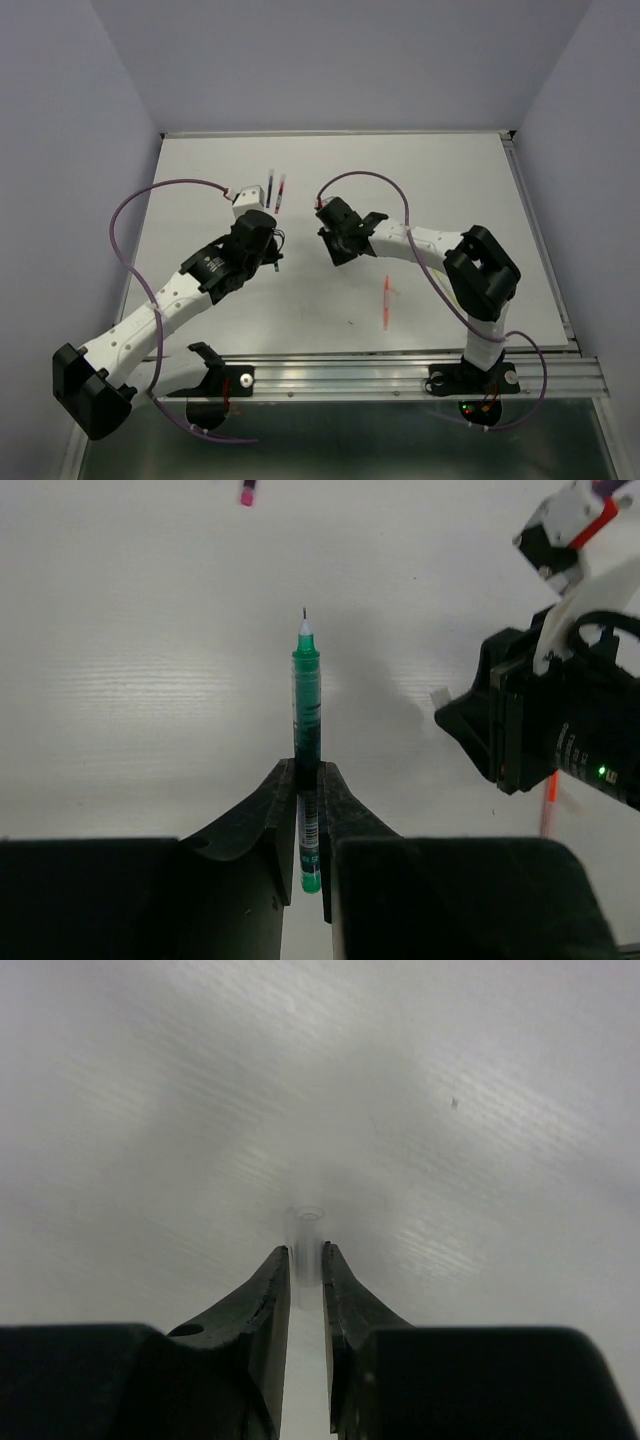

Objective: Insert the pens into the pen caps

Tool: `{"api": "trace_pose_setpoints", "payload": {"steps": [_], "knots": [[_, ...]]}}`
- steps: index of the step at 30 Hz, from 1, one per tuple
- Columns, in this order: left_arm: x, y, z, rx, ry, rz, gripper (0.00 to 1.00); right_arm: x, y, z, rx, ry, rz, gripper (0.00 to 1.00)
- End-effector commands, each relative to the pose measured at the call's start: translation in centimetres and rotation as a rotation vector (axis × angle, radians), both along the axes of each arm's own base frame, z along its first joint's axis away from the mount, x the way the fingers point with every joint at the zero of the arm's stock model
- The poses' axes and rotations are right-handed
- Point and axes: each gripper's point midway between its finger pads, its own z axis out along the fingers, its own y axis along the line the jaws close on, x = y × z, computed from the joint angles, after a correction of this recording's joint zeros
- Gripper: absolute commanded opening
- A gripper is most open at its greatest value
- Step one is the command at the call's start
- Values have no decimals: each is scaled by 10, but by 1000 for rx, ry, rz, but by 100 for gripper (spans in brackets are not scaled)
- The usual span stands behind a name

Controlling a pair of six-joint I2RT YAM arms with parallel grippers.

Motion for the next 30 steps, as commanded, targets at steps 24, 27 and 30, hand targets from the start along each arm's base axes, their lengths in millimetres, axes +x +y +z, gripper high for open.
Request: {"api": "trace_pose_setpoints", "payload": {"steps": [24, 27, 30], "knots": [[29, -155, 103, -197, -399, -629, 0, 80, -10, 310, 954, -469, -103, 6], [33, -157, 109, -194, -414, -626, 0, 79, -12, 309, 958, -461, -96, 7], [35, -156, 112, -185, -427, -619, 0, 78, -12, 302, 940, -456, -85, 9]]}}
